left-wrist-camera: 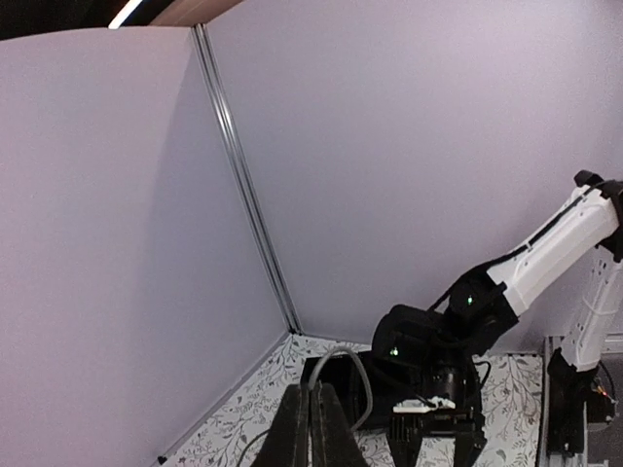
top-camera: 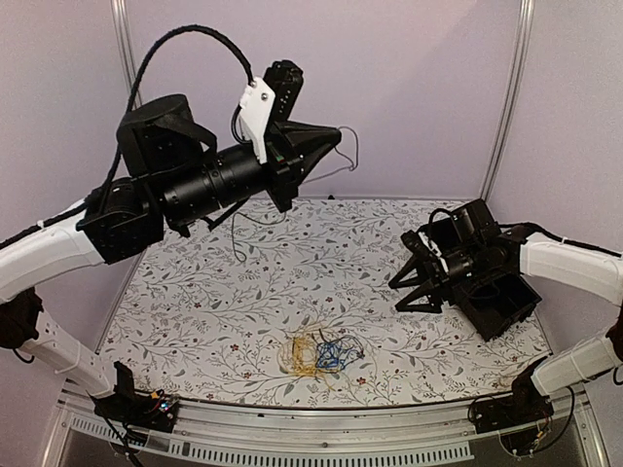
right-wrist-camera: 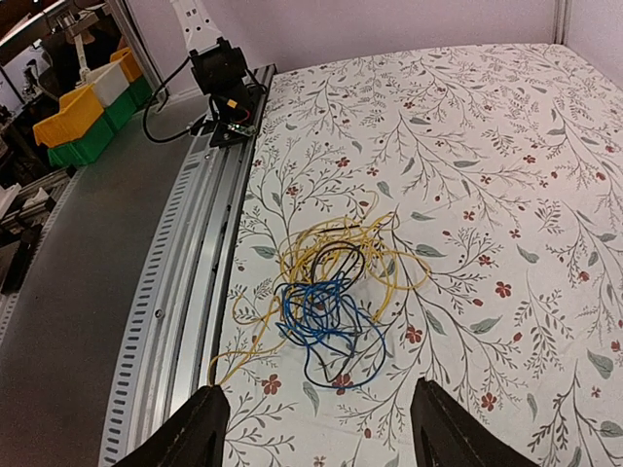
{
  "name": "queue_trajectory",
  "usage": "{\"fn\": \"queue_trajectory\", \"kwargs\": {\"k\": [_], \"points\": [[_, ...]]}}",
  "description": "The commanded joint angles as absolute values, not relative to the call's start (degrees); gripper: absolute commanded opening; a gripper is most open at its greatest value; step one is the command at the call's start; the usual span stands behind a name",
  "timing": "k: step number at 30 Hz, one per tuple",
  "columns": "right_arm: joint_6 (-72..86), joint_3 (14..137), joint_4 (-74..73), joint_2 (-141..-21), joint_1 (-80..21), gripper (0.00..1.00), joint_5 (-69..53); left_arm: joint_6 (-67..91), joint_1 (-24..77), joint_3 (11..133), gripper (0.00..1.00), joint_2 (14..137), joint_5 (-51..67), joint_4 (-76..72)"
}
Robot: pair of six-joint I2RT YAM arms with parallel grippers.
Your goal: Untangle the cables
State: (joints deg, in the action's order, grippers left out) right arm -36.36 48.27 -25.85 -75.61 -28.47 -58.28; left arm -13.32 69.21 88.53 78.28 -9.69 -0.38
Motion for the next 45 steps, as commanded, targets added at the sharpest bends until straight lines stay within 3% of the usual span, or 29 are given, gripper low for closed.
{"fn": "queue_trajectory", "kwargs": {"k": [1, 5, 11, 33, 38, 41, 45], "points": [[-37.67, 58.15, -31.12, -73.94, -28.68, 0.68, -57.33, -7.83, 68.4, 82.62, 0.0, 77.9, -13.42, -1.46], [-36.59, 69.11, -34.81, -74.58, -28.65, 0.67, -57.56, -5.29, 67.89, 78.32, 0.0, 78.66, -13.79, -1.38], [-30.87, 75.49, -33.8, -76.87, -28.65, 0.65, -58.3, -1.35, 66.58, 75.79, 0.0, 81.55, -13.27, -1.52], [-21.15, 76.05, -26.36, -83.87, -30.64, 0.6, -60.99, 8.22, 64.95, 79.71, 0.0, 90.63, -11.97, 3.51], [-20.61, 76.93, -26.24, -85.22, -30.87, 0.43, -62.34, 8.37, 64.81, 79.67, 0.0, 90.61, -11.83, 3.65], [-20.4, 76.82, -26.02, -85.43, -30.96, 0.38, -62.29, 8.51, 64.79, 79.43, 0.0, 90.7, -11.31, 3.5], [-20.22, 77.11, -25.88, -85.68, -30.95, 0.14, -61.7, 8.25, 64.8, 79.19, 0.0, 90.92, -10.42, 3.33]]}}
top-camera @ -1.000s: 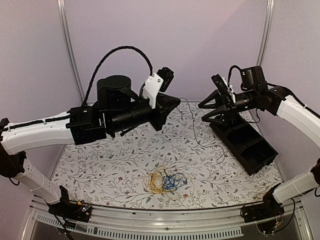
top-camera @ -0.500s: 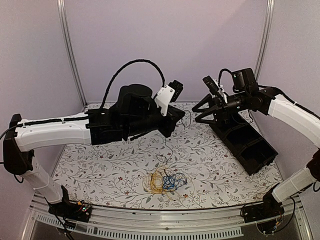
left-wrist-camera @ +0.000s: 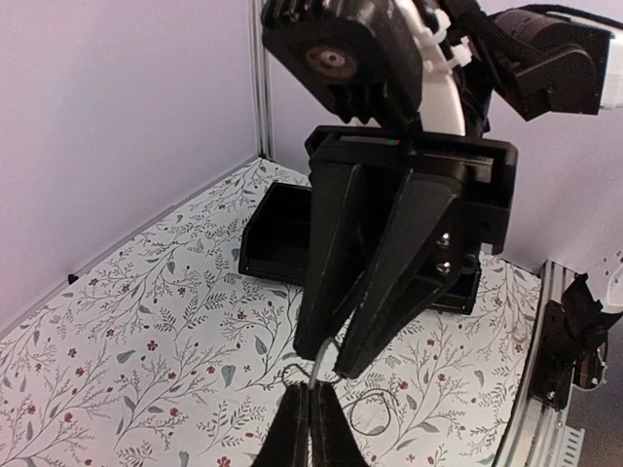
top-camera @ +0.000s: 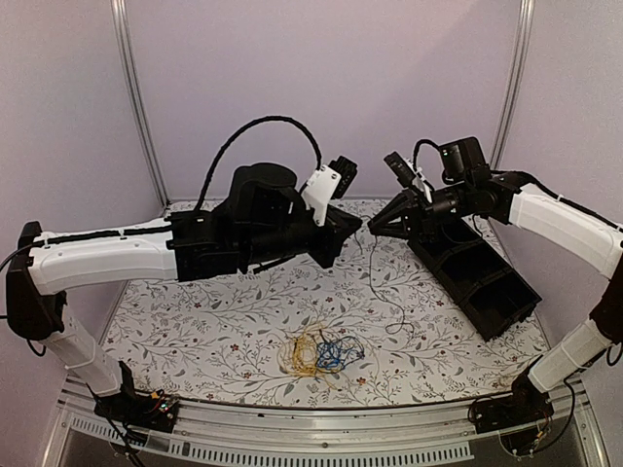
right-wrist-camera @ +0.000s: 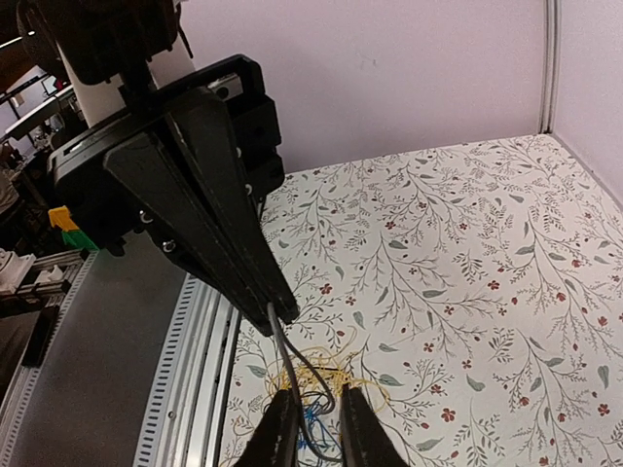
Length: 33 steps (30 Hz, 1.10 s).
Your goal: Untangle the cables
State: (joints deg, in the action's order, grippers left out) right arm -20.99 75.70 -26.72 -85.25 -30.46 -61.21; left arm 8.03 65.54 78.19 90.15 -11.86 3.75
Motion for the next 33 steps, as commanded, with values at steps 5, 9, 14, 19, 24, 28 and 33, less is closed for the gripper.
{"fn": "queue_trajectory", "kwargs": {"k": [5, 9, 14, 19, 24, 28, 33], "points": [[-22.65, 79.51, -29.2, -86.04, -30.81, 0.0, -59.45, 7.64, 64.56, 78.37, 0.03, 90.67, -10.92, 3.5], [-27.51, 81.32, -31.63, -85.12, -27.89, 0.0, -55.58, 2.66, 64.27, 76.24, 0.43, 89.3, -12.44, 3.57], [-30.24, 83.06, -32.94, -82.45, -18.68, 0.0, -54.8, -5.11, 60.67, 72.32, 0.84, 86.82, -10.47, 2.68], [-31.88, 85.29, -34.59, -81.64, -11.02, 0.0, -53.14, -5.42, 52.09, 69.2, 0.85, 86.89, -4.51, -2.15], [-34.07, 87.78, -34.76, -81.78, -7.24, 0.0, -44.29, -2.67, 42.72, 63.06, 0.84, 84.0, -4.56, -6.44], [-34.11, 90.75, -35.2, -83.26, -5.04, 0.0, -41.11, -1.29, 39.86, 58.53, 0.83, 79.58, -7.65, -9.02], [-32.52, 90.82, -34.02, -84.99, -3.69, 0.0, -38.78, -0.84, 39.93, 58.67, 0.83, 77.25, -7.5, -8.52]]}}
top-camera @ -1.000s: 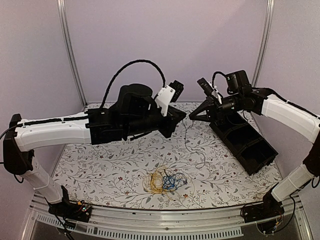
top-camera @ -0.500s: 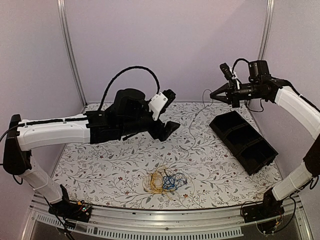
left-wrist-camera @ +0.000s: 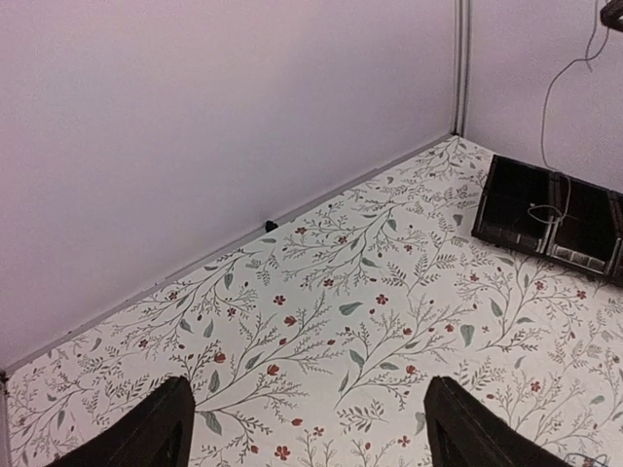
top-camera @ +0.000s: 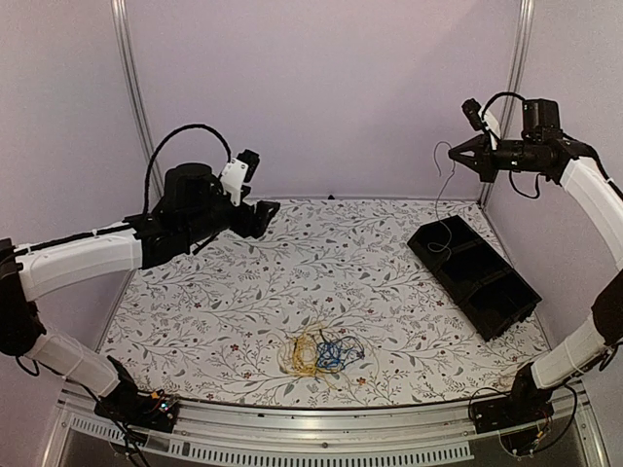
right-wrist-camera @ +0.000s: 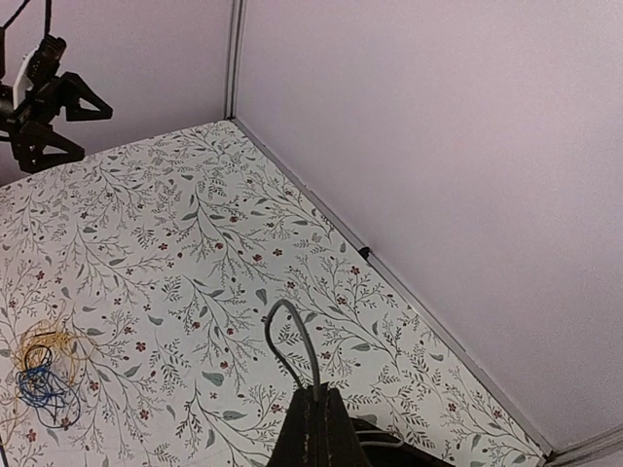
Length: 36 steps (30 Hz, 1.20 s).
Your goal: Untangle the cables
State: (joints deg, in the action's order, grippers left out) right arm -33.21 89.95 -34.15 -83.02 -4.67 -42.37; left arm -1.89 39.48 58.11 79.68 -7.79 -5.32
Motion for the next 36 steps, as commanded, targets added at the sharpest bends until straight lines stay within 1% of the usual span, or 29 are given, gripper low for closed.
{"fn": "queue_trajectory", "kwargs": {"k": [1, 12, 20, 30, 36], "points": [[-32.0, 90.79, -33.62, -85.32, -3.37, 0.0, -38.58, -0.57, 39.95, 58.66, 0.83, 76.99, -7.18, -8.45], [-28.41, 90.83, -27.44, -89.9, -2.15, 0.0, -29.55, -0.15, 40.92, 58.8, 0.83, 77.53, -6.06, -7.86], [-28.77, 84.68, -24.59, -93.93, -1.85, 0.0, -26.93, -0.14, 41.61, 59.24, 0.82, 77.92, -6.76, -7.12], [-30.22, 75.72, -25.25, -95.89, -1.76, 0.0, -25.75, -0.76, 42.21, 59.41, 0.82, 78.17, -7.23, -6.77], [-32.49, 78.08, -31.07, -100.06, -1.77, 0.0, -21.58, -0.85, 42.45, 59.58, 0.82, 78.4, -7.42, -6.55]]}}
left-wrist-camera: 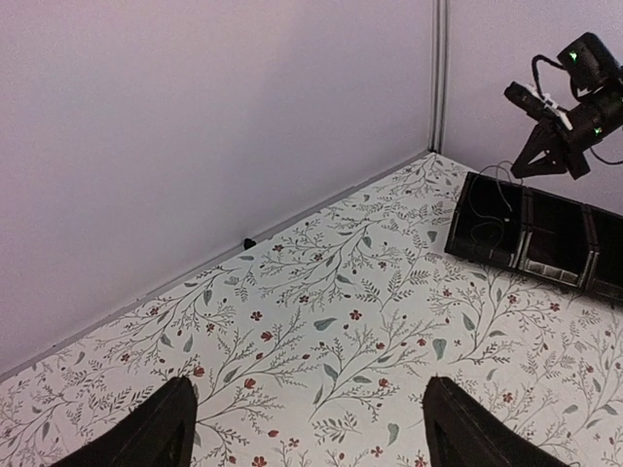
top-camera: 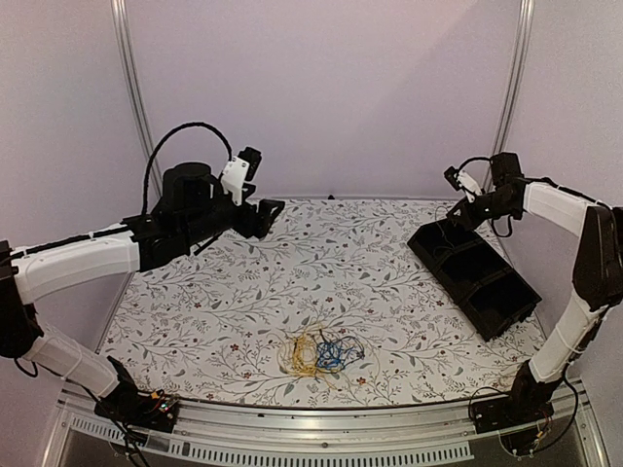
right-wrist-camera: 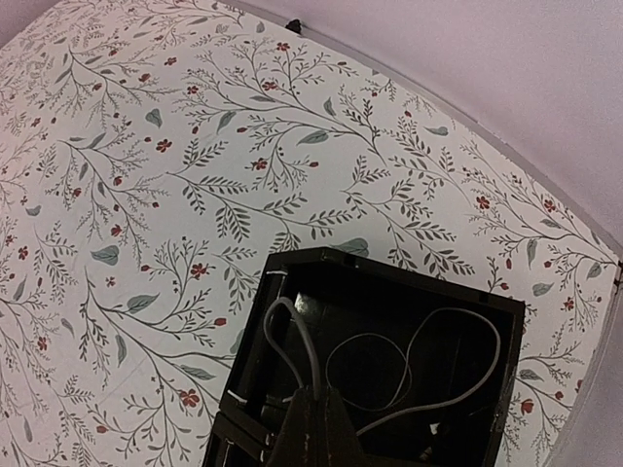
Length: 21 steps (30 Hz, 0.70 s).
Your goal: Untangle the cables
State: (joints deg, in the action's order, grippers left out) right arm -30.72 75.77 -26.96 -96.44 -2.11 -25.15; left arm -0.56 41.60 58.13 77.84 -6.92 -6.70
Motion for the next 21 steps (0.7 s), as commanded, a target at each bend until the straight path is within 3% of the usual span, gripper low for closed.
{"fn": "queue_trajectory", "kwargs": {"k": [1, 13, 14, 17, 21], "points": [[-32.59, 78.97, -32.17, -101.04, -1.76, 0.0, -20.3, -0.83, 42.54, 59.59, 0.82, 78.48, -7.46, -6.51], [-29.94, 85.24, -35.64, -110.65, -1.78, 0.0, -17.1, -1.23, 42.85, 59.68, 0.82, 79.22, -7.91, -6.28], [-29.89, 85.58, -36.05, -111.09, -1.84, 0.03, -17.09, -1.23, 42.87, 59.68, 0.82, 79.34, -7.87, -6.25], [-29.22, 86.26, -37.59, -110.95, -1.84, 0.26, -17.4, -1.22, 42.89, 59.81, 0.82, 79.61, -7.86, -6.16], [-28.83, 84.57, -38.01, -105.85, -1.81, 0.33, -17.57, -0.8, 42.94, 59.94, 0.82, 79.93, -8.15, -5.91]]}}
